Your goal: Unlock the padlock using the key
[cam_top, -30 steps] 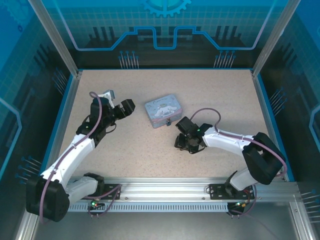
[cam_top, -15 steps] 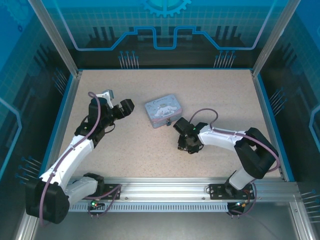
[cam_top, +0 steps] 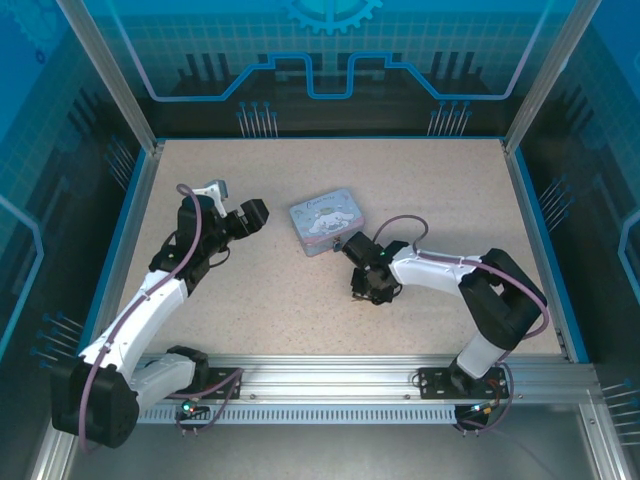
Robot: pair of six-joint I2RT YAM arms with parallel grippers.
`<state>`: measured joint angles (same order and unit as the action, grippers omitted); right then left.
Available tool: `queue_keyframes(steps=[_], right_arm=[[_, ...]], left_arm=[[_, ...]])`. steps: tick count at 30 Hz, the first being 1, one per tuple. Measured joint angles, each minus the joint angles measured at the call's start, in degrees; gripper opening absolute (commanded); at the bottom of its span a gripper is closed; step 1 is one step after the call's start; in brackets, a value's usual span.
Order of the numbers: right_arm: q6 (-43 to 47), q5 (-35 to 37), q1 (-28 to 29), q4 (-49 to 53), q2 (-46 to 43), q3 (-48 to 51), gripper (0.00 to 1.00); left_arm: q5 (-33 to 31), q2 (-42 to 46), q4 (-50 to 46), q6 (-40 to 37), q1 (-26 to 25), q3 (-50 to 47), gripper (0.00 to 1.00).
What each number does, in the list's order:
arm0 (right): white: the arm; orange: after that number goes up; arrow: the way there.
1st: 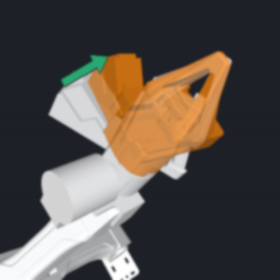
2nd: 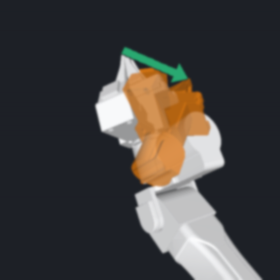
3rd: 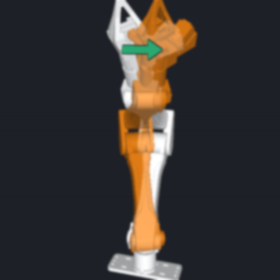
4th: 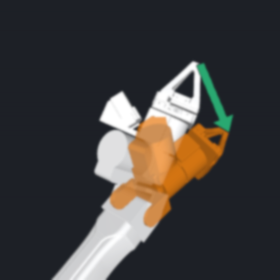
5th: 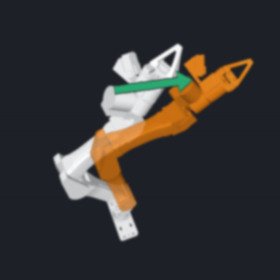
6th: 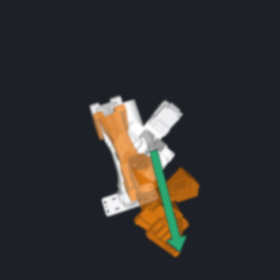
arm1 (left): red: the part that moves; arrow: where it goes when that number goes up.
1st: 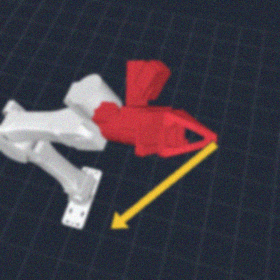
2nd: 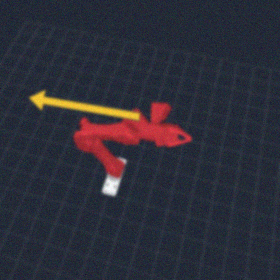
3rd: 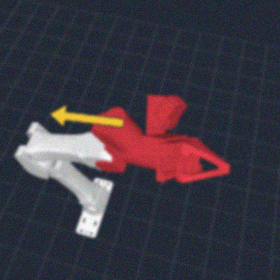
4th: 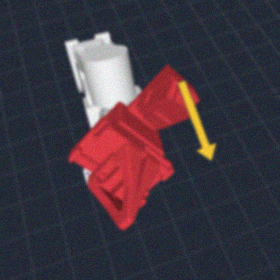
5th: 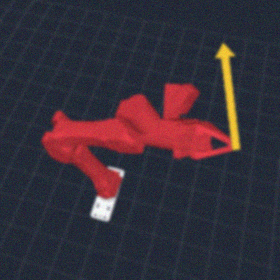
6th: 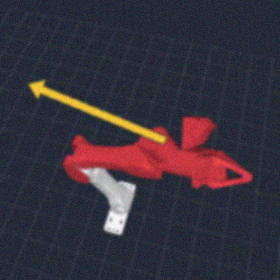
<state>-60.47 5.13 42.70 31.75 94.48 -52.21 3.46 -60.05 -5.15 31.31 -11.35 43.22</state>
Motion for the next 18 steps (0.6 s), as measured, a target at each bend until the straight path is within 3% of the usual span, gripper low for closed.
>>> queue_keyframes(steps=[11,18], right_arm=[[6.4,-0.44,-0.37,2.69,1.66,-2.8,0.05],[16.26,-0.09,-0.76,3.37,1.6,-2.99,0.01]], left_arm=[[0.0,0.66,-1.16,-0.26,0.0,0.0,0.91],[0.48,1.66,-2.51,-1.31,0.0,0.0,0.91]])
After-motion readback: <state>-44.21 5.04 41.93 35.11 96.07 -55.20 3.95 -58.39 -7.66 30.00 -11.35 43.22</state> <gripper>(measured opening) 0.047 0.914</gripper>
